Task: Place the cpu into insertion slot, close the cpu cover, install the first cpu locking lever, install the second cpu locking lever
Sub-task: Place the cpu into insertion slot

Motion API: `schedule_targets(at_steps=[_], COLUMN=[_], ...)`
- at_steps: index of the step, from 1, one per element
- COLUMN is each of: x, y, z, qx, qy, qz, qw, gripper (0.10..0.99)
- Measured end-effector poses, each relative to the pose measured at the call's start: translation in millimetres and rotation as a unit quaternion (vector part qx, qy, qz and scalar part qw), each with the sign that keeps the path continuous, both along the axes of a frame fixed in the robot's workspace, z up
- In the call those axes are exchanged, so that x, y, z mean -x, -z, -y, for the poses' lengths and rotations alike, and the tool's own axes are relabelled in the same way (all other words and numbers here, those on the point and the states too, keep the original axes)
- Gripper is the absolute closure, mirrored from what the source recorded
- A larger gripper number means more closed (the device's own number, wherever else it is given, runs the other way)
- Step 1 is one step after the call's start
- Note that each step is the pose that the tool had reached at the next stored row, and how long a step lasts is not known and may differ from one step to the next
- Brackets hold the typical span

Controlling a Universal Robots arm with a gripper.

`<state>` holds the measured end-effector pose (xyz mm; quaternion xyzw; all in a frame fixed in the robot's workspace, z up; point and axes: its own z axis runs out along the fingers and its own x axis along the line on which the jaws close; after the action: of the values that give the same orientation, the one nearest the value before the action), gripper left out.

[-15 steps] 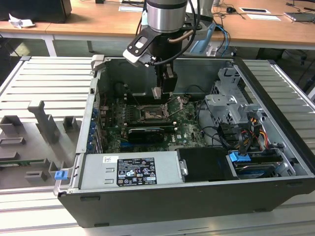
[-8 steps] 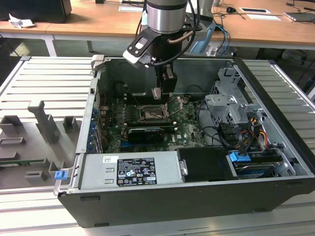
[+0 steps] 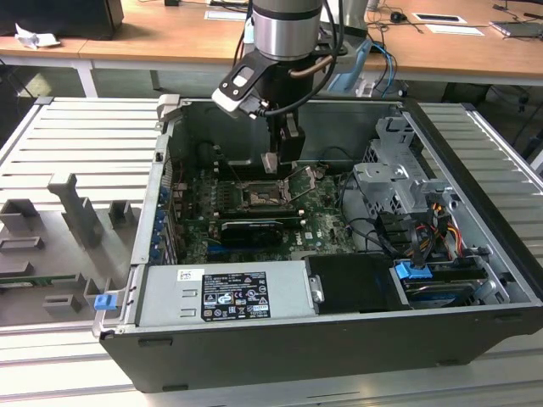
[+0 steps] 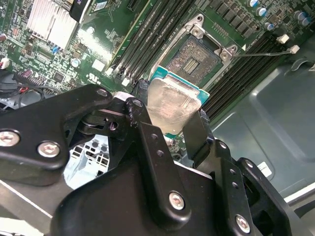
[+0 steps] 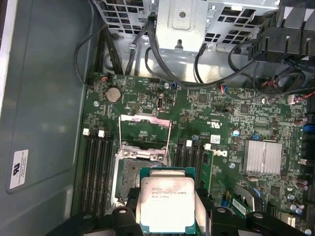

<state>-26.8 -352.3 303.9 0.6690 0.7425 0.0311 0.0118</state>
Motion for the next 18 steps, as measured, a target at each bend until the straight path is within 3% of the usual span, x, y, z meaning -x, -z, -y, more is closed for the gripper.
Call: schedule_targets(at_steps=[18], x=[0.1], y=[8.3], z=[0.0], qx=[0.0], qy=[0.0], qz=[-0.0002], qw=[1.0], gripper=[0.557])
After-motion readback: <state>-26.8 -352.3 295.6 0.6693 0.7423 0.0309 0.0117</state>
